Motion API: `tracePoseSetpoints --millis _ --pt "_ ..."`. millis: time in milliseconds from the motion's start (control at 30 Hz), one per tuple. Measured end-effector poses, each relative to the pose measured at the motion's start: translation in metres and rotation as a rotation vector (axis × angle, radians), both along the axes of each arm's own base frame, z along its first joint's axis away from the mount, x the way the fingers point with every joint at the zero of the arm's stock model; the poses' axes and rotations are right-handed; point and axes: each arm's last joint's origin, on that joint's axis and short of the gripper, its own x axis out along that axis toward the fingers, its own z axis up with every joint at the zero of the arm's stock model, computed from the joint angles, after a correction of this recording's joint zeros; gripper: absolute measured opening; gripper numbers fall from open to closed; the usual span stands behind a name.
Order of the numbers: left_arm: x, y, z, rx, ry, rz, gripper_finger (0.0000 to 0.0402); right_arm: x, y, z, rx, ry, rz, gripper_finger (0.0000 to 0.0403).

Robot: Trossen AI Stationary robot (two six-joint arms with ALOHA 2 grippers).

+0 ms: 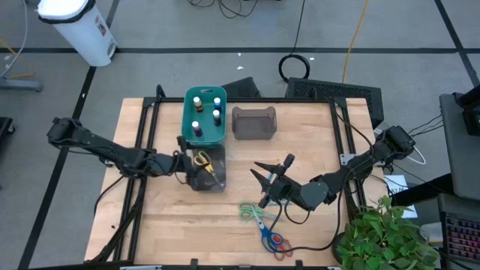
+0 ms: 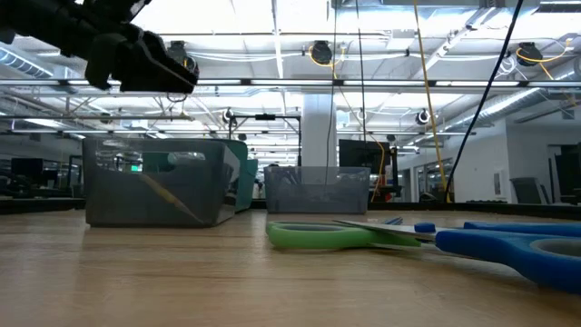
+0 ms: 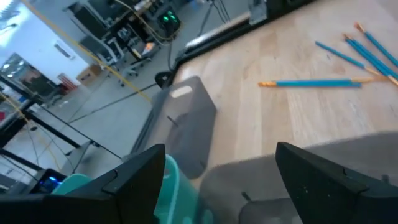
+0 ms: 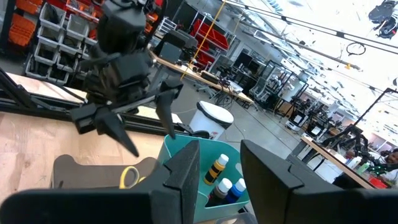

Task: Pick & Place Paint Supplies
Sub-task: Put the green scissors into the bottom black bin

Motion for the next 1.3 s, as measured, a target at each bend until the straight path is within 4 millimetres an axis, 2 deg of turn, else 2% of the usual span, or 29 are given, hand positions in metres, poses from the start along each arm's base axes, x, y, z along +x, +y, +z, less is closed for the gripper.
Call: tracePoseSetpoints --millis 200,367,533,633,733,933,1100,1200,1300 --pt "-0.011 -0.001 0.016 -0.055 -0.103 -0.01 0.031 0.0 0.0 0.0 0.0 0.0 0.0 0.0112" --pt "-0.019 -0.004 0.026 -0.228 -0.221 -0.011 0.0309 0.0 0.0 0.0 0.0 0.0 0.0 0.011" --pt "-0.021 -0.006 0.028 -0.391 -0.282 -0.001 0.0312 0.0 0.0 -0.003 0.07 -0.024 0.009 0.0113" --pt "-0.02 -0.007 0.027 -0.4 -0.281 0.002 0.0312 0.001 0.002 -0.007 0.111 -0.018 0.064 0.0115" --pt "-0.019 -0.007 0.026 -0.396 -0.27 0.003 0.0312 0.003 0.005 -0.011 0.165 -0.006 0.193 0.0116" --pt "-0.018 -0.008 0.024 -0.391 -0.258 0.004 0.0312 0.003 0.015 -0.016 0.313 0.149 0.402 0.0162" --pt "-0.014 -0.009 0.019 -0.378 -0.228 0.009 0.0312 -0.008 0.019 -0.042 0.586 0.431 0.519 0.0206" --pt "-0.011 -0.01 0.014 -0.37 -0.2 0.014 0.0312 -0.017 0.024 -0.053 0.743 0.556 0.523 0.0211" --pt "-0.008 -0.011 0.01 -0.361 -0.179 0.021 0.0312 -0.022 0.03 -0.07 0.765 0.603 0.509 0.0207"
